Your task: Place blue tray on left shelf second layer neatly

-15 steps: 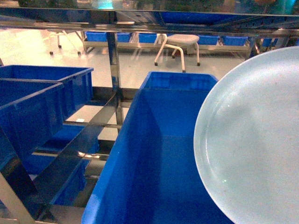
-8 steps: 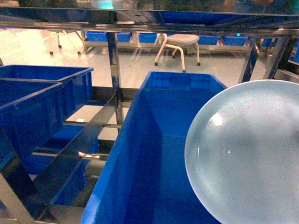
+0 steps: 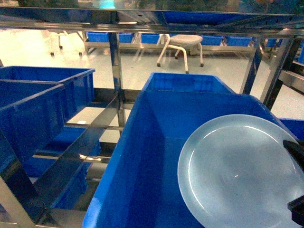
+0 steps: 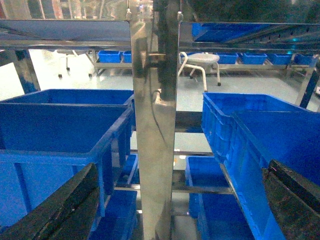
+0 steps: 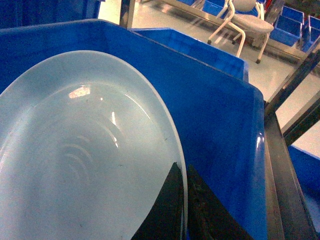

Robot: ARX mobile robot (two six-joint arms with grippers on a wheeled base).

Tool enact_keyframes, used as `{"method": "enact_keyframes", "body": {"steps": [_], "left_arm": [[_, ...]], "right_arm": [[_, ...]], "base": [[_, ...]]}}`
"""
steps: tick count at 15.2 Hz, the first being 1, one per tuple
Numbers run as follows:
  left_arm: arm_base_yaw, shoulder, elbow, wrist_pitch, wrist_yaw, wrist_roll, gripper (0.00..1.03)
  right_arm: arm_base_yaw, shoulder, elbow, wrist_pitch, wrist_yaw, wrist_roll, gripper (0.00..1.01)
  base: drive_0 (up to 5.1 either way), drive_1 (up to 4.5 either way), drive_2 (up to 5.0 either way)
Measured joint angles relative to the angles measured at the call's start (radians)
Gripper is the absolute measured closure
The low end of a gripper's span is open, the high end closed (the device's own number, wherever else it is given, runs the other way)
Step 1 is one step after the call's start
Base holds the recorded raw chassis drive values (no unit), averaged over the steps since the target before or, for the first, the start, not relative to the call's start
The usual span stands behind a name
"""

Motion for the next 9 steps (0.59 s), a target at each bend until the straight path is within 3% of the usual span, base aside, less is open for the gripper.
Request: {"method": "enact_keyframes", "body": {"steps": [9], "left_arm": [[0.0, 0.0, 0.0, 0.0, 0.0, 0.0, 0.05]], "right_arm": [[0.038, 0.017, 0.041, 0.002, 0.025, 0.005, 0.99]], "base": [[0.0, 0.0, 0.0]]}}
